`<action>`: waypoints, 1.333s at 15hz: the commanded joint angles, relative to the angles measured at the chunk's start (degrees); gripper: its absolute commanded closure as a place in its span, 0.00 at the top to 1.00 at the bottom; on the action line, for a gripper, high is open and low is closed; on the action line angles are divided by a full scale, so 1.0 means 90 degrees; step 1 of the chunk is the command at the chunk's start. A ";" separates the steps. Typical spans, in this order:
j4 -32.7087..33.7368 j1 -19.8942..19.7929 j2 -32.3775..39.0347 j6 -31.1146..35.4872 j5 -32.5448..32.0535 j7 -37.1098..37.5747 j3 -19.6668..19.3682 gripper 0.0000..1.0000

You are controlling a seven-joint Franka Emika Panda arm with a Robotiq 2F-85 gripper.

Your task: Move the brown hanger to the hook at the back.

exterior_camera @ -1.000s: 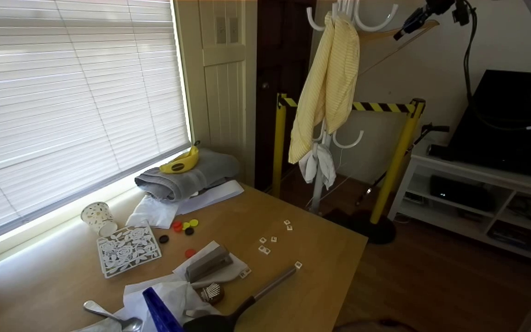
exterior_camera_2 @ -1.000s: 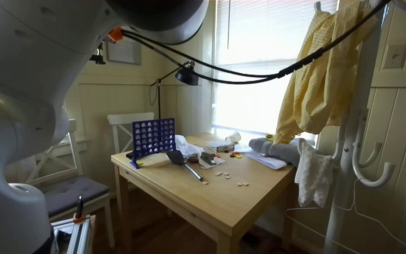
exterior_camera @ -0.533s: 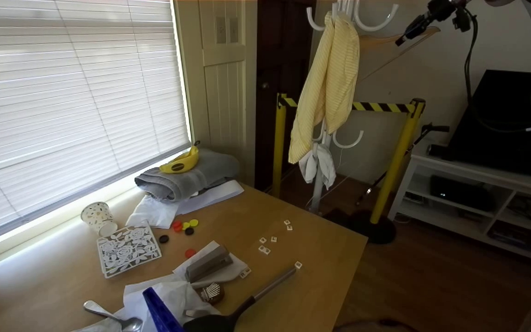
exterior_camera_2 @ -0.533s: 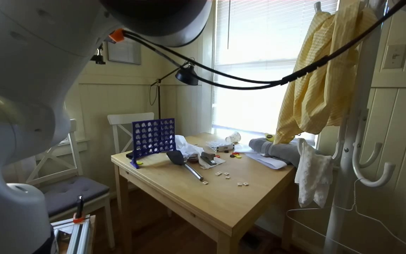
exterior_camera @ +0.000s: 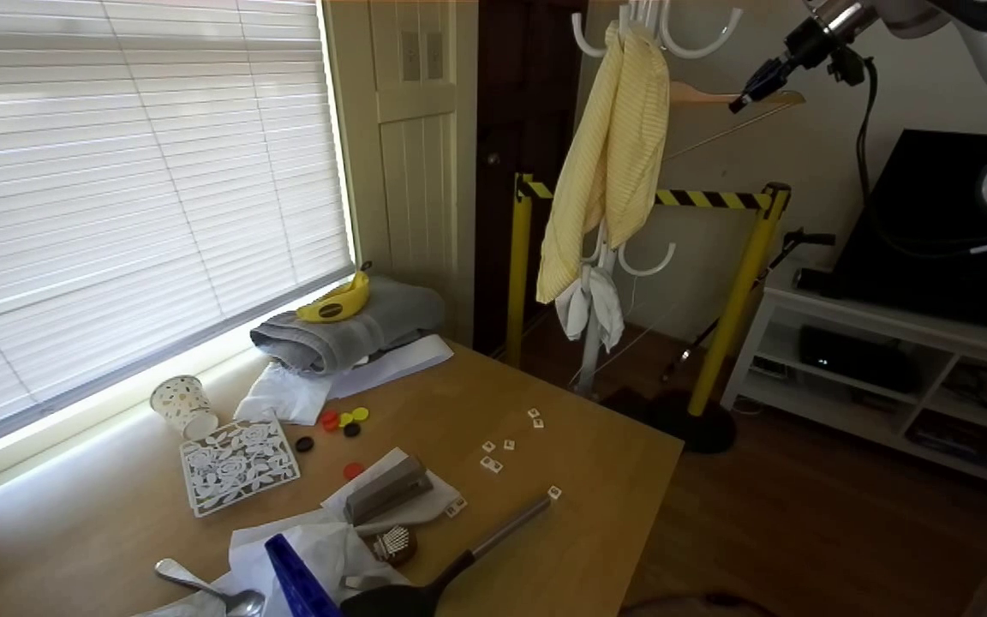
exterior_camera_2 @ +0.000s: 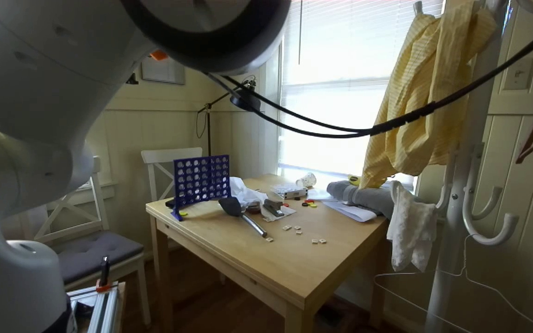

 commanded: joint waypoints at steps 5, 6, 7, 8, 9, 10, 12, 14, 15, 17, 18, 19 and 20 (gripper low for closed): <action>0.0000 0.0010 0.0060 -0.0225 0.0024 0.0209 -0.0038 0.81; 0.0001 0.0018 0.0045 -0.0230 0.0014 0.0251 -0.0047 0.89; 0.0002 0.0044 0.0003 -0.0290 -0.0040 0.0320 -0.0085 0.95; 0.0003 0.0087 -0.0087 -0.0554 -0.0172 0.0408 -0.0175 0.99; 0.0010 0.0138 -0.0189 -0.0841 -0.0340 0.0541 -0.0298 1.00; 0.0014 0.0183 -0.0291 -0.1148 -0.0472 0.0588 -0.0394 1.00; -0.0016 0.0322 -0.0558 -0.1771 -0.0812 0.0806 -0.0653 1.00; -0.0034 0.0493 -0.0833 -0.2344 -0.1145 0.1051 -0.0895 1.00; -0.0061 0.0592 -0.0972 -0.2665 -0.1316 0.1139 -0.1010 1.00; -0.0097 0.0875 -0.1227 -0.3214 -0.1632 0.1454 -0.1208 1.00; -0.0098 0.1016 -0.1325 -0.3437 -0.1726 0.1579 -0.1252 1.00; -0.0101 0.1152 -0.1421 -0.3643 -0.1769 0.1753 -0.1270 1.00; -0.0084 0.1314 -0.1474 -0.3755 -0.1797 0.1873 -0.1258 1.00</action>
